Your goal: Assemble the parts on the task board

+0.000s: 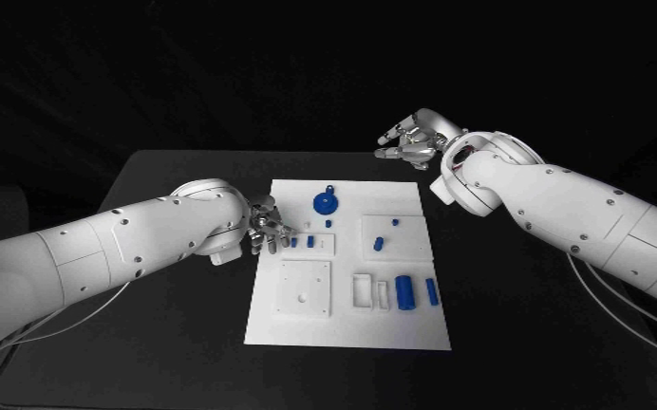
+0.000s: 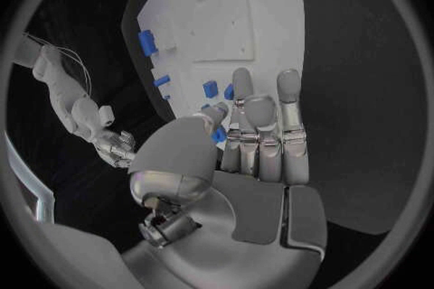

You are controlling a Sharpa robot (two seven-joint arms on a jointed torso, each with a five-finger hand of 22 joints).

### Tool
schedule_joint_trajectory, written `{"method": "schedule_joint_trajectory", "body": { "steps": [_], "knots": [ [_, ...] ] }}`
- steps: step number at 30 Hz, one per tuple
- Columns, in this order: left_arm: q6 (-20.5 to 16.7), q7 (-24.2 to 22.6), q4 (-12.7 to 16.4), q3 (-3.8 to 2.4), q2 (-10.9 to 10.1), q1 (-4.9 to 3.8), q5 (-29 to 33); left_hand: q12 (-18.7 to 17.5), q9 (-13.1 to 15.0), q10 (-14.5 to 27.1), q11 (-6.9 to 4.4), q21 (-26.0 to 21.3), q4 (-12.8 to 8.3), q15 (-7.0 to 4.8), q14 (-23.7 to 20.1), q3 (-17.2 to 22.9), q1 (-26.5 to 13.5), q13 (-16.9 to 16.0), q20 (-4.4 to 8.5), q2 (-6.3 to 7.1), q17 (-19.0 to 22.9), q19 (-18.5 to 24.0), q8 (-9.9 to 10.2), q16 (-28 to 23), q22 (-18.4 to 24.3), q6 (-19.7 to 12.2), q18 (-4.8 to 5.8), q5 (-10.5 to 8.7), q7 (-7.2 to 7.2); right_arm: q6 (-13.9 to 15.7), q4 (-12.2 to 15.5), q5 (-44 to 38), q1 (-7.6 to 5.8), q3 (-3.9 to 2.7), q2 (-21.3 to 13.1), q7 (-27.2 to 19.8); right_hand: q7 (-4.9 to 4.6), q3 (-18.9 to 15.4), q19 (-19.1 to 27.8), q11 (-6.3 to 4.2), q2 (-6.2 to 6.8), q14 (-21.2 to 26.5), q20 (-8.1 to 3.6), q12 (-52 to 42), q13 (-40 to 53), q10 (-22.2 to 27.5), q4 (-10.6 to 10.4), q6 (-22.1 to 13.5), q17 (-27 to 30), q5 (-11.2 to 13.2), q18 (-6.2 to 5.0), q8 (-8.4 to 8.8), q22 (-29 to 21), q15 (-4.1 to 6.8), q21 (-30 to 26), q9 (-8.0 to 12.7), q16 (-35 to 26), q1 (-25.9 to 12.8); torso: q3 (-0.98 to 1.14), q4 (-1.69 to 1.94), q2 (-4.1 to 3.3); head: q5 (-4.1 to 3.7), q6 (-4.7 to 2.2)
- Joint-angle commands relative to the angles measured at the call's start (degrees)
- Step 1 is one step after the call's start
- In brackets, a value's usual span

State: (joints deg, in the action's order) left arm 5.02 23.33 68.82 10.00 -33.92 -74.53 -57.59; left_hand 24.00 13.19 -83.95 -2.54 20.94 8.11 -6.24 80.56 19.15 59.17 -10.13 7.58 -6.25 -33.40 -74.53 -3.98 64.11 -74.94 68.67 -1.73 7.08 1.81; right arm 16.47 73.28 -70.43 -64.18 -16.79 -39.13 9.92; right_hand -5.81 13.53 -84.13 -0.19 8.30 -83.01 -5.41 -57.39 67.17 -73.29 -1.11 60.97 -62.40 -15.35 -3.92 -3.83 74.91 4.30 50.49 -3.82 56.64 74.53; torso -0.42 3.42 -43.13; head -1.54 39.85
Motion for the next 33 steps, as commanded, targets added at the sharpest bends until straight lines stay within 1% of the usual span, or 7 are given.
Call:
{"method": "schedule_joint_trajectory", "body": {
  "steps": [1,8,12,17,22,30,33],
  "knots": [
    [0.25,0.26,0.12,-0.02,-0.07,0.00,0.19,0.24,0.00,-2.40,-0.15,0.40,-0.53,-0.45,0.03,-0.11,-0.10,0.10,0.19,0.40,0.11,0.42,0.13,0.22,-1.04,0.23,0.77,0.01,0.07,-0.43,0.00,-0.10,0.03,-0.02,0.01,-0.51,-0.17,0.42,-1.87,-0.04,0.01,-0.24,0.22,0.05,0.10,-0.03,-0.02,-0.31,-0.06,-0.19,-0.77,0.25,6.51,-0.13,-0.08,0.05,-0.18,-0.28,-0.03,0.00,0.00,-0.03,-0.01],
    [-7.02,-5.07,1.19,-0.30,-1.47,-0.11,3.34,-7.38,-1.99,2.98,1.81,-4.12,-3.73,1.63,-2.83,-3.97,2.17,3.82,-1.70,4.96,4.52,2.79,-0.91,-7.82,1.88,-5.18,0.32,-1.33,2.06,-0.30,-0.13,-0.10,0.05,-0.03,-0.06,-0.53,-0.20,0.41,-1.86,-0.02,-0.02,-0.24,0.22,0.16,0.05,0.01,0.01,-0.37,-0.07,-0.17,-0.78,0.26,6.49,-0.14,-0.11,0.05,-0.21,-0.43,-0.01,-0.08,-0.05,-0.36,-0.36],
    [-11.61,-9.49,1.70,-0.72,-1.99,-0.34,6.18,-10.86,-3.76,4.80,2.89,-7.71,-5.15,2.71,-4.98,-5.64,3.68,5.79,-2.76,6.06,6.57,4.09,-2.22,-12.09,4.43,-6.49,0.36,-1.84,2.70,-0.27,-0.21,-0.10,0.07,-0.03,-0.11,-0.53,-0.20,0.41,-1.86,-0.02,-0.02,-0.24,0.22,0.16,0.05,0.01,0.01,-0.37,-0.07,-0.17,-0.78,0.26,6.49,-0.14,-0.11,0.05,-0.21,-0.43,0.01,-0.12,-0.03,-0.41,-0.43],
    [-17.46,-16.95,2.07,-1.20,-2.16,-0.57,8.16,-14.70,-5.05,7.80,3.83,-11.78,-11.14,3.62,-5.85,-3.88,12.14,6.46,-3.62,6.65,8.56,4.33,-3.90,-16.30,7.99,-7.48,0.21,0.30,3.35,-0.26,-0.27,-0.10,0.09,-0.03,-0.16,-0.55,-0.20,0.41,-1.86,-0.02,-0.02,-0.24,0.22,0.16,0.05,0.01,0.01,-0.37,-0.07,-0.17,-0.78,0.26,6.49,-0.14,-0.11,0.05,-0.21,-0.43,0.00,-0.07,-0.10,-0.73,-0.55],
    [-20.32,-22.95,1.83,-1.31,-1.07,-0.60,5.64,-16.45,-6.03,9.64,4.49,-12.39,-16.73,4.22,-8.73,-3.70,17.80,6.48,-4.06,7.81,8.39,6.41,-4.50,-16.96,6.58,-6.60,0.00,-0.45,4.07,-0.25,-0.25,-0.10,0.10,-0.03,-0.20,-0.57,-0.20,0.41,-1.86,-0.02,-0.02,-0.24,0.22,0.16,0.05,0.01,0.01,-0.37,-0.07,-0.17,-0.78,0.26,6.49,-0.14,-0.11,0.05,-0.21,-0.43,-0.04,0.03,-0.10,-0.76,-0.49],
    [-20.77,-28.52,-1.49,-0.94,2.84,-0.37,-4.33,-20.22,-8.65,12.10,6.16,-12.35,-20.93,5.53,-12.57,-5.40,20.42,6.70,-5.28,8.22,11.24,11.72,-0.64,-20.14,0.04,-4.56,-0.53,-1.54,4.17,0.30,-0.18,-0.05,0.10,-0.02,-0.18,-0.99,-0.15,0.22,-1.68,-0.02,0.11,-0.09,0.26,0.53,-0.18,0.27,-0.17,-0.19,0.20,-0.40,-0.84,0.25,6.33,-0.17,-0.87,0.04,-0.58,-0.65,0.04,-0.10,-0.09,-0.56,-0.63],
    [-20.55,-29.33,-2.38,-0.50,3.90,-0.35,-8.23,-20.50,-9.29,15.03,7.17,-12.63,-21.36,6.05,-12.67,-4.79,20.24,6.76,-5.81,8.35,12.07,11.76,0.39,-20.88,-0.43,-5.97,-0.99,-3.78,4.74,0.29,-0.13,-0.03,0.10,-0.02,-0.17,-1.02,-0.13,0.13,-1.59,-0.04,0.10,0.00,0.26,0.83,-0.43,0.38,-0.28,-0.20,0.47,-0.56,-0.87,0.24,6.24,-0.17,-1.29,0.04,-0.92,-0.75,0.11,-0.05,-0.03,-0.57,-0.71]
  ]
}}
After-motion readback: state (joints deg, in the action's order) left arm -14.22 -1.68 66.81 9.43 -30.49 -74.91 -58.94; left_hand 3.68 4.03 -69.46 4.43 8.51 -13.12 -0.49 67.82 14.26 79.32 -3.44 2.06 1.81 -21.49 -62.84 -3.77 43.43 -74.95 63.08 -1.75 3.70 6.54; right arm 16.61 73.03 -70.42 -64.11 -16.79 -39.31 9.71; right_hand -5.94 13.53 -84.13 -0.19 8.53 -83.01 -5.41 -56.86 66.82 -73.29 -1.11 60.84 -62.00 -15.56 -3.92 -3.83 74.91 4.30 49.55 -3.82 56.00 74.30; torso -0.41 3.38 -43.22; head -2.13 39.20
